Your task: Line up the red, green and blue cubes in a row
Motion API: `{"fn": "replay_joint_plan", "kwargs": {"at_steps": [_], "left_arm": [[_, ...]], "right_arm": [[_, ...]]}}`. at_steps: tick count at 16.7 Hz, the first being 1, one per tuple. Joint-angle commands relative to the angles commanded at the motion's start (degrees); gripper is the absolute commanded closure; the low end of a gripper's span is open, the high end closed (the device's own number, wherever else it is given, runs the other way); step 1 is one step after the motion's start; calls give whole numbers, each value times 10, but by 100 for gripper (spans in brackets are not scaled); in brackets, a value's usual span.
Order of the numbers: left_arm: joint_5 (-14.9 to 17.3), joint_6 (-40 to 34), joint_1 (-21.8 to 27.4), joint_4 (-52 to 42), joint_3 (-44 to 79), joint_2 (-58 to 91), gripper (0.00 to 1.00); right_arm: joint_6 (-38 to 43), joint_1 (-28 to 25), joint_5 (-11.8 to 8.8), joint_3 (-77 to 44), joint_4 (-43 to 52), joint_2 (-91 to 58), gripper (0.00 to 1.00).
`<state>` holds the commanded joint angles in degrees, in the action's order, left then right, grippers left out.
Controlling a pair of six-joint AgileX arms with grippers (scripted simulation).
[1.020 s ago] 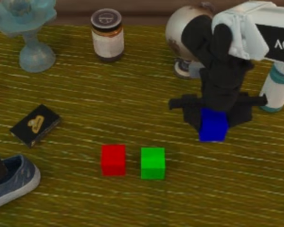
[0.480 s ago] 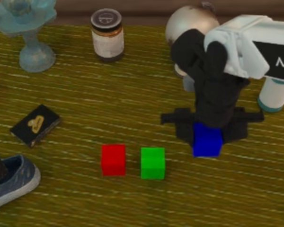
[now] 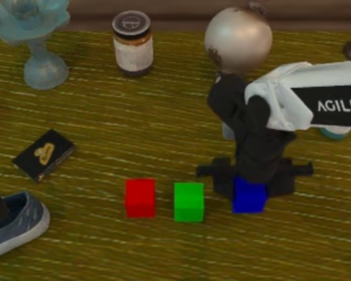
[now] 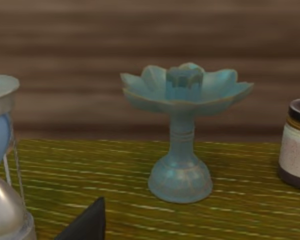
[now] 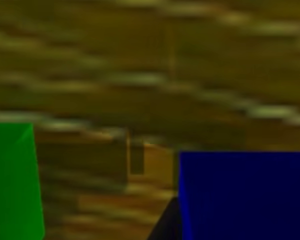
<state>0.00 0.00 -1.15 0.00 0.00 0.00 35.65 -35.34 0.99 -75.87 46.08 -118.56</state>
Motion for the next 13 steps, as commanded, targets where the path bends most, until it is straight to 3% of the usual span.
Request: {"fn": "replay_joint_plan", "kwargs": {"at_steps": [4, 13], "left_arm": [[0, 0, 0, 0, 0, 0, 0], [0, 0, 0, 0, 0, 0, 0]], "right_arm": [[0, 0, 0, 3, -5, -3, 100], [0, 0, 0, 3, -5, -3, 32]]}}
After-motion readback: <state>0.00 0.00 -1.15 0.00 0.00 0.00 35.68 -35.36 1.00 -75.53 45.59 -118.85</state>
